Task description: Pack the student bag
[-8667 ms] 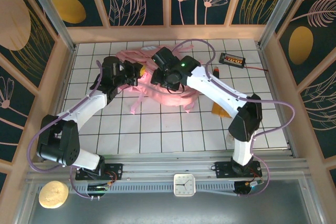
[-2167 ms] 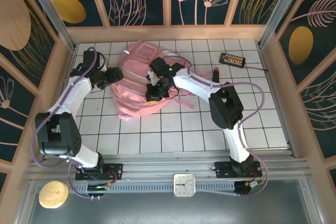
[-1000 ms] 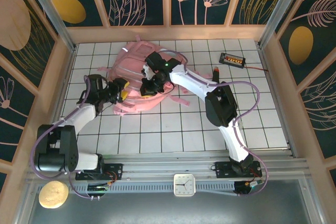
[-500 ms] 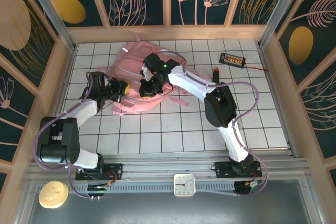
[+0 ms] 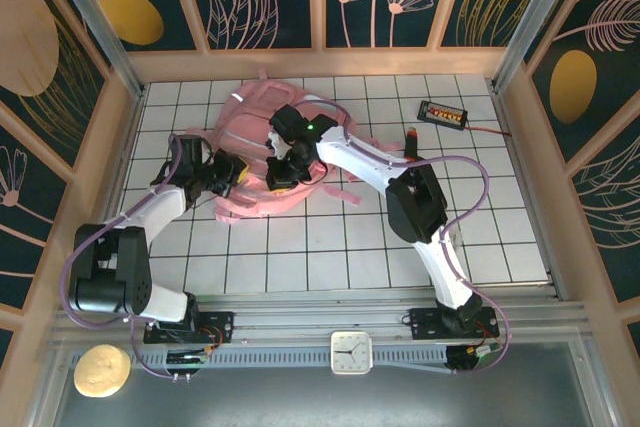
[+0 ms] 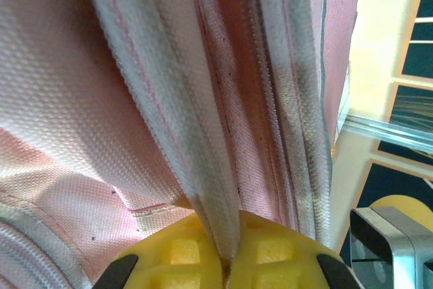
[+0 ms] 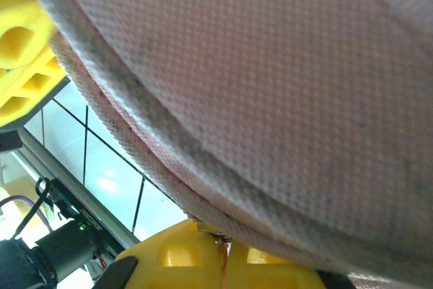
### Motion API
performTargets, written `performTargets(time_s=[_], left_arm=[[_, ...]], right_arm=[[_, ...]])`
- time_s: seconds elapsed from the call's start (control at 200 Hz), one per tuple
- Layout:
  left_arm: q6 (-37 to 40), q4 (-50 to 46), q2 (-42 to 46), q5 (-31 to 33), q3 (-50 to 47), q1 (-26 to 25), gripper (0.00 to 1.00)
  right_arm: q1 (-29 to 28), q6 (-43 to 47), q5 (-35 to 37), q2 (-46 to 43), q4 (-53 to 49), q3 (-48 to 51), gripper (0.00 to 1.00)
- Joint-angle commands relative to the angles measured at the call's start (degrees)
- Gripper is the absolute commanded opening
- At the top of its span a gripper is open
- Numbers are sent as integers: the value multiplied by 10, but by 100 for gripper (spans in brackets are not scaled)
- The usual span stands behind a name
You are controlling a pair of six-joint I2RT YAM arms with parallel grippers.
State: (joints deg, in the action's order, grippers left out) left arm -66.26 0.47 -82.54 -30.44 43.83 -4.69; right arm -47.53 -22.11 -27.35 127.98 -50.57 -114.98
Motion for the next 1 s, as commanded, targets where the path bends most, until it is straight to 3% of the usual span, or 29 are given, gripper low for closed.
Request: performTargets(time_s=[0.0, 0.3, 0.52, 0.996], left_arm=[[40, -25, 21, 29, 18, 4, 0], [98, -93, 44, 61, 33, 6, 0], [100, -93, 57, 56, 22, 7, 0], [194, -189, 64, 56, 79, 20, 0]], right_arm=[[-5, 33, 19, -28, -73, 23, 0], [14, 49, 33, -63, -84, 60, 0], [37, 57, 0, -101, -63, 126, 0], [118, 128, 74, -93, -89, 128, 0]])
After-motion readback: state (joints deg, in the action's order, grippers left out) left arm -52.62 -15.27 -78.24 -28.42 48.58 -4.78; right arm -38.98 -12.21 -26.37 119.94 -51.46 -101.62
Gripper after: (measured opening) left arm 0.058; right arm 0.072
